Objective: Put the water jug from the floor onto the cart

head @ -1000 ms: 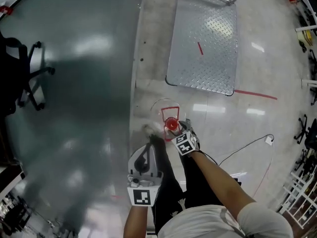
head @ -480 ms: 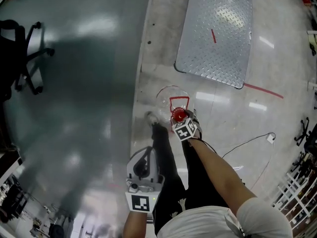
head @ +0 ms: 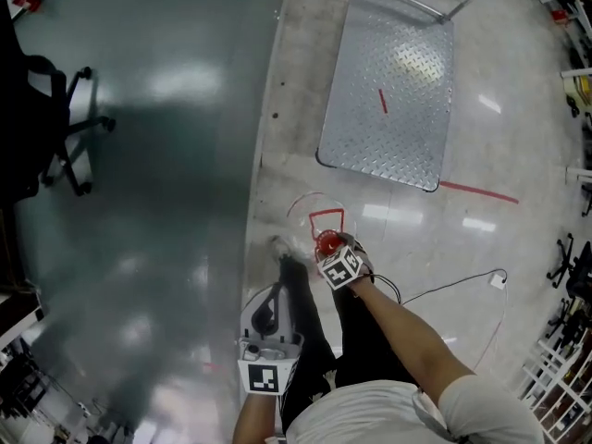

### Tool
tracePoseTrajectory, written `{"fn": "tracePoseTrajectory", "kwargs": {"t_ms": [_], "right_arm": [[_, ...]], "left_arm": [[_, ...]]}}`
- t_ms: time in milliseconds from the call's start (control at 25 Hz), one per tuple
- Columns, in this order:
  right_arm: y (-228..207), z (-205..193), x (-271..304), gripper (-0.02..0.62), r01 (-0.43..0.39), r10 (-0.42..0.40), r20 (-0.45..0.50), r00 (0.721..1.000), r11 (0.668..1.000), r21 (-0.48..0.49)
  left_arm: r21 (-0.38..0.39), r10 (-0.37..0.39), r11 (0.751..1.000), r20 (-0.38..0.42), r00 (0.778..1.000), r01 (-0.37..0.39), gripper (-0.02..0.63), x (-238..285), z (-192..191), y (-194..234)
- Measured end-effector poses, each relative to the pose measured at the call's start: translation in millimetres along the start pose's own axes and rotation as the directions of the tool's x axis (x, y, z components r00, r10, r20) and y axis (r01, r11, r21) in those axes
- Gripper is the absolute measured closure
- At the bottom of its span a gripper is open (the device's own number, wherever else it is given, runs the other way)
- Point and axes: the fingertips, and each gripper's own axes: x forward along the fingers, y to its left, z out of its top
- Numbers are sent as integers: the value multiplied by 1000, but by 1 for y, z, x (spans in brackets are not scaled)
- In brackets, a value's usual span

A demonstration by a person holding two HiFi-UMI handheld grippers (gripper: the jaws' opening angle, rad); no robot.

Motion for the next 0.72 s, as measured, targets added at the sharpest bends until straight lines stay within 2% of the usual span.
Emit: {"fn": "tracePoseTrajectory", "kwargs": {"t_ms": [320,440,720], "right_arm": [[-40,34,-139,301,-42,44,93,995,999,-26],[-67,67,-171,301,-18,25,172,985,999,-43],[-122,89,-214,302,41,-28,224,974,998,-55]], "left_arm": [[37,29,999,115,993,-33,603,24,86,-70],[50,30,998,169,985,-39,603,39,111,-85],[56,14,998,178,984,-24,602,57,128,-117]]}}
